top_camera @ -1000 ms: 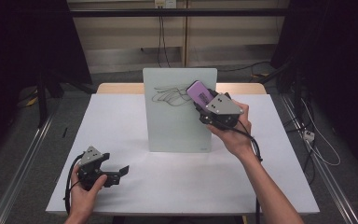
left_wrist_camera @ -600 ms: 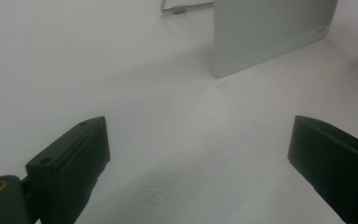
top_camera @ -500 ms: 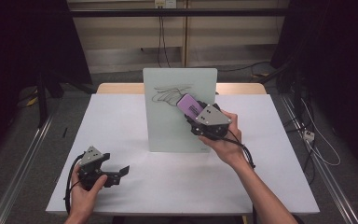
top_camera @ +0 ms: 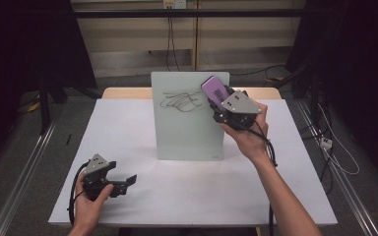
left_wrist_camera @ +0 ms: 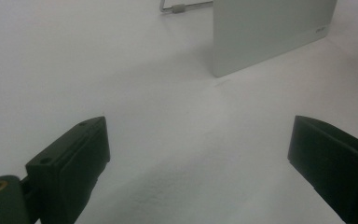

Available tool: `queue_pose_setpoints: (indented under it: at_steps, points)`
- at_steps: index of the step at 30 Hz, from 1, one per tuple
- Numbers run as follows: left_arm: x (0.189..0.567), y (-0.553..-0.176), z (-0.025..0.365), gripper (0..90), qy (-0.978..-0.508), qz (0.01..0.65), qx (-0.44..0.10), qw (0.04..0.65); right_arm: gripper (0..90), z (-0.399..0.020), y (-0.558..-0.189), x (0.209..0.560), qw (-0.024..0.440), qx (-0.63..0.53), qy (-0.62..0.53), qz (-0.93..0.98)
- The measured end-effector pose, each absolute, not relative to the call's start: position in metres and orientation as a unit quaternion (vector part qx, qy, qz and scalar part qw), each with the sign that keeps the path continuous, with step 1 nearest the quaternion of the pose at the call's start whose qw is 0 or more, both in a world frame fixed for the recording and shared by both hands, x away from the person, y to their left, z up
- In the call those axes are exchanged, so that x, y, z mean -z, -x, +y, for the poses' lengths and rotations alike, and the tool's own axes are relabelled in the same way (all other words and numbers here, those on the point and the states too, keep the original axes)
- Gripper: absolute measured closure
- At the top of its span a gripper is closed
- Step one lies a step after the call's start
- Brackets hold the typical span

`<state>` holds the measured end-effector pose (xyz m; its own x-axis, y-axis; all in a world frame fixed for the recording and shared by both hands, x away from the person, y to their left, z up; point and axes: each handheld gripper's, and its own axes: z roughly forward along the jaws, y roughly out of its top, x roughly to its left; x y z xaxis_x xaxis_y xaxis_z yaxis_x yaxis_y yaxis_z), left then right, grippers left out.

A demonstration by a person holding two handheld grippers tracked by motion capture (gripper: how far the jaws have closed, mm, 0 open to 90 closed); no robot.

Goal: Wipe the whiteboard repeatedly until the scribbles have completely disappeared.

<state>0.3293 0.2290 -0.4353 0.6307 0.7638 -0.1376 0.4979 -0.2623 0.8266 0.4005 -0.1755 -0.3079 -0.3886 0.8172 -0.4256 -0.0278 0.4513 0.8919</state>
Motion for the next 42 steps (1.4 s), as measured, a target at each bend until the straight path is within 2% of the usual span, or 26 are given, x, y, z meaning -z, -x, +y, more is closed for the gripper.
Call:
queue_pose_setpoints:
  at_steps: [17,42]
  points:
    - [0.436,-0.329,0.229,5.4,-0.782,0.403,-0.147,0.451,41.4,-0.153,-0.393,0.335,0.458,-0.436,-0.259,0.730]
    - [0.436,-0.329,0.229,5.4,-0.782,0.404,-0.147,0.452,41.4,-0.115,-0.380,0.384,0.388,-0.434,-0.232,0.779]
